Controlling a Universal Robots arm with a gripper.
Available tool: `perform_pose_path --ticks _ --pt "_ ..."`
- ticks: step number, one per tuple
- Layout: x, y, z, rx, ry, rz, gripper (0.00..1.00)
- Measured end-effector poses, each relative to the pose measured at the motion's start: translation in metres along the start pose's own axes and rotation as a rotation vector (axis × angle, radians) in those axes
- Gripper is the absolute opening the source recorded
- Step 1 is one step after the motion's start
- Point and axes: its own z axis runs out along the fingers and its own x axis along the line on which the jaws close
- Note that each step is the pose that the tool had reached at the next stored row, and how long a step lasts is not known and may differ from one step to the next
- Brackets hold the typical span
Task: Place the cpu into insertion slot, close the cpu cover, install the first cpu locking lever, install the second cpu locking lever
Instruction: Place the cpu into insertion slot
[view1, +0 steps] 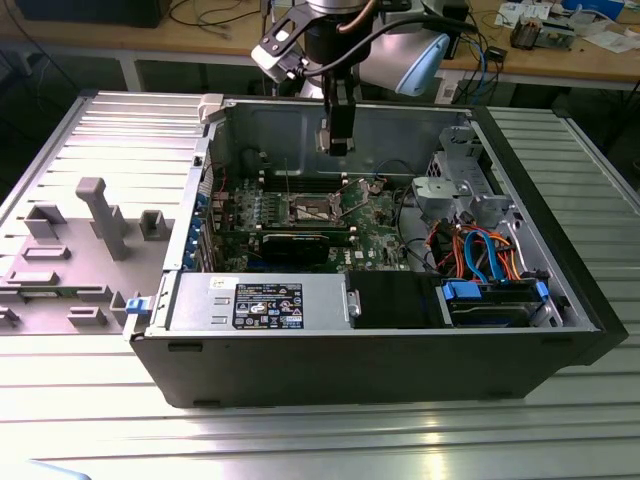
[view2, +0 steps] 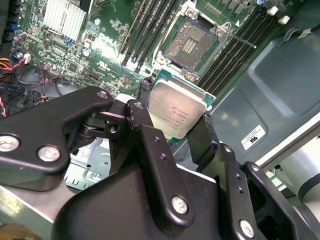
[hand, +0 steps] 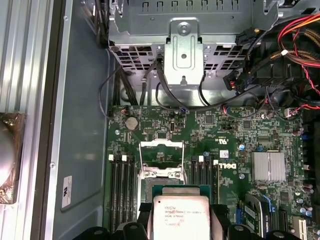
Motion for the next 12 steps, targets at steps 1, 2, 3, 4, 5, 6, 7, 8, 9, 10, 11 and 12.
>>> perform_pose_path --ticks 1,2,3,4,5,6,7,8,9,10,11,12 --pt "0.0000 -0.0002 0.0000 0.0000 0.0000 0.000 0.54" --pt "0.0000 -0.0003 0.0001 -0.0001 0.0000 0.000 0.54" --pt "0.0000 -0.0002 0.0001 -0.0001 0.0000 0.000 0.54" --pt "0.0000 -0.0003 0.0001 0.0000 0.0001 0.000 0.54" --pt "0.0000 -0.0003 0.0001 0.0000 0.0001 0.000 0.54" --pt "0.0000 -0.0004 0.0003 -0.0001 0.0001 0.000 0.54" --pt "0.0000 -0.0006 0.0003 -0.0001 0.0001 0.000 0.54" --pt "0.0000 -0.0007 0.0003 -0.0001 0.0001 0.000 0.54" --pt "0.0000 -0.0010 0.0003 -0.0001 0.0000 0.000 0.54" --pt "0.0000 -0.0012 0.0003 0.0000 0.0001 0.000 0.54" --pt "0.0000 -0.0013 0.0004 -0.0001 0.0001 0.000 0.54" --pt "0.0000 -0.0014 0.0006 -0.0001 0.0001 0.000 0.54"
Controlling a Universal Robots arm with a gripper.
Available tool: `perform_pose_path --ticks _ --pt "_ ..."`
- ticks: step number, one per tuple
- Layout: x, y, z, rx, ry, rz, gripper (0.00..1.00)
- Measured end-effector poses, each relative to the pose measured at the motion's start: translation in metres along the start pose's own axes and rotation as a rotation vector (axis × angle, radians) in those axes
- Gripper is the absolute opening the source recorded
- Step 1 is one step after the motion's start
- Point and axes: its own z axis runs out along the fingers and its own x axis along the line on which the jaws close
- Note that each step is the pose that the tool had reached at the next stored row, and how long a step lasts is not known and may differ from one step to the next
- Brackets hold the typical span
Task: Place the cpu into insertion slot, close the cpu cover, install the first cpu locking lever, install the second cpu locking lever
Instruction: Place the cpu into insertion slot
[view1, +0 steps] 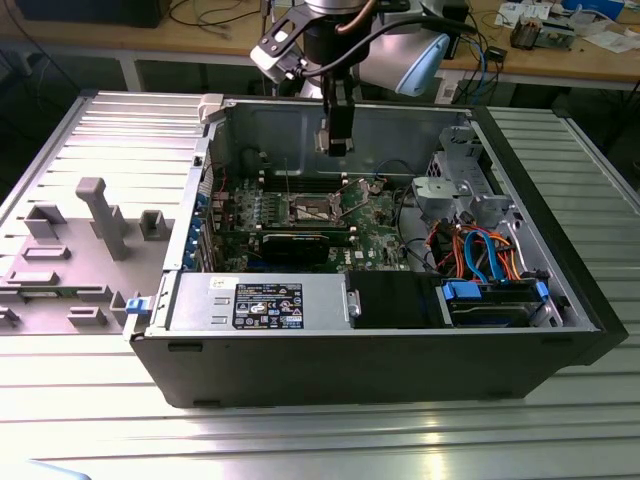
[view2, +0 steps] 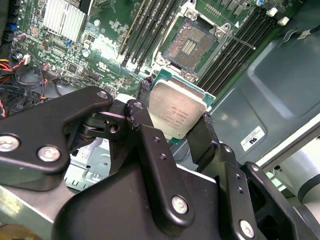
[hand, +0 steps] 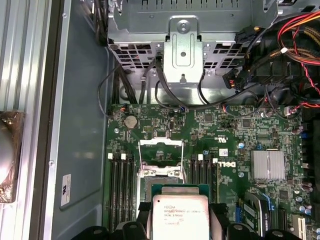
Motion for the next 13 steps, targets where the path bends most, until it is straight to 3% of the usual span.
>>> perform_pose_path --ticks 13 --pt "0.0000 -0.0004 0.0027 0.0000 0.0000 0.000 0.54"
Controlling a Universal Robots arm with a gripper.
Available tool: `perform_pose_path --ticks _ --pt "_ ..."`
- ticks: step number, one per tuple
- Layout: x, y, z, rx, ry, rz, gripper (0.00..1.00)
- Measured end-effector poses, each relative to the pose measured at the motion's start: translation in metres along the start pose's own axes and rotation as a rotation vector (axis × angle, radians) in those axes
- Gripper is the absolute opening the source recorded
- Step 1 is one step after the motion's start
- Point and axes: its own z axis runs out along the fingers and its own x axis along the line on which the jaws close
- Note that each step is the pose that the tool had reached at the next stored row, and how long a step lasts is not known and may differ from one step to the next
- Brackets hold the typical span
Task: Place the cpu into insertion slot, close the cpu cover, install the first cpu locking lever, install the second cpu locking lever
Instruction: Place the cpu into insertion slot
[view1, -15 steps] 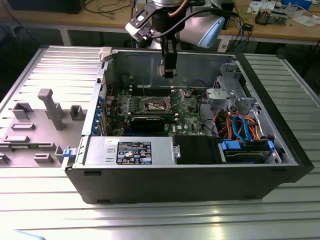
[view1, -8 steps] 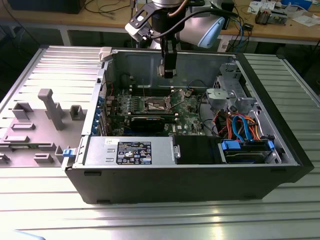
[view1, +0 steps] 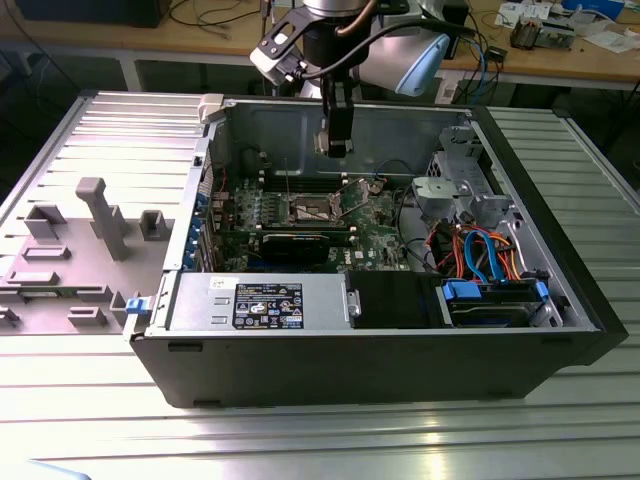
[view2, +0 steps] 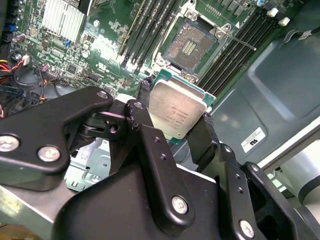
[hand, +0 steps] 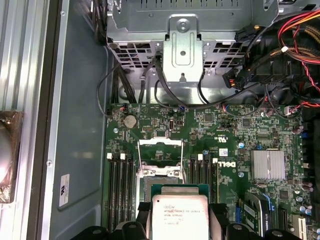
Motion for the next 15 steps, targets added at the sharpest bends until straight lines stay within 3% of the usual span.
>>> perform_pose_path --ticks 7,15 --pt "0.0000 -0.0010 0.0053 0.0001 -0.0014 0.000 0.54" --pt "0.0000 -0.0013 0.0067 0.0003 -0.0013 0.000 0.54"
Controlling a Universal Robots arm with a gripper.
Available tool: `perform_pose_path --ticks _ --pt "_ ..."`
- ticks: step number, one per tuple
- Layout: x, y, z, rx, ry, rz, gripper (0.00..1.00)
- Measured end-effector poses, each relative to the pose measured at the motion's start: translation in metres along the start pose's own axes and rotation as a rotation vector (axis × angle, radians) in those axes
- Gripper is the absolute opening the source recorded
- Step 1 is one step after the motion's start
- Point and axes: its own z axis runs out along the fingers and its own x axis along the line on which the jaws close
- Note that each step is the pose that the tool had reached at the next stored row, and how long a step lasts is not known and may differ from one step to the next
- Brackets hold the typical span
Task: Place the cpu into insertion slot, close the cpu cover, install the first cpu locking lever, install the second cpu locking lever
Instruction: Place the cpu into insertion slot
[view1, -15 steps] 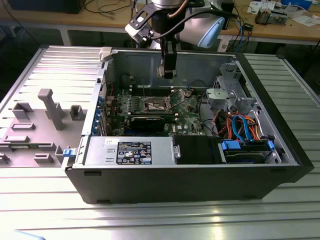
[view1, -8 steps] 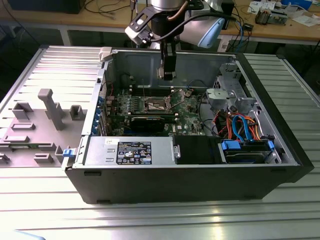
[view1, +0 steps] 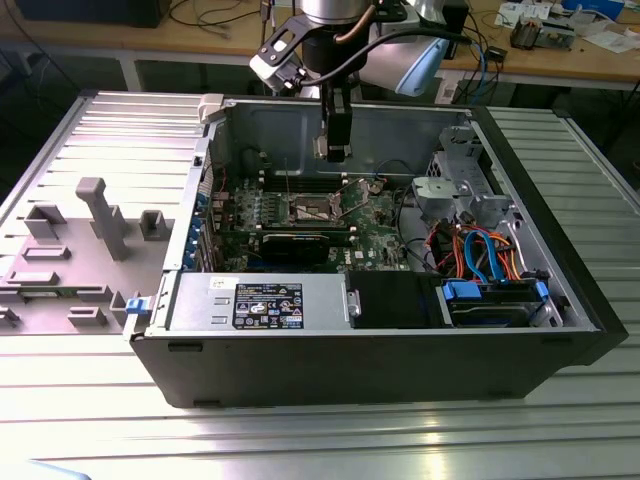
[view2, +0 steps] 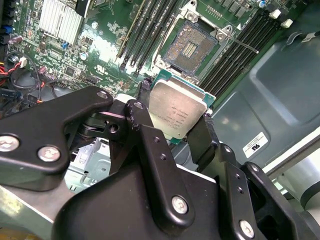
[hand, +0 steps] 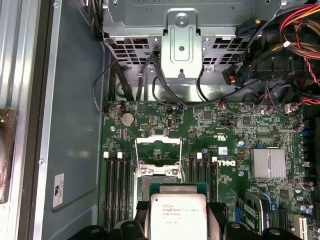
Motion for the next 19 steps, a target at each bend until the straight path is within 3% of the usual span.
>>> perform_pose_path --ticks 8,19 --pt "0.0003 -0.0001 0.0007 -0.0001 0.0001 0.000 0.54" --pt "0.0003 -0.0006 0.0068 0.0001 0.0000 0.000 0.54"
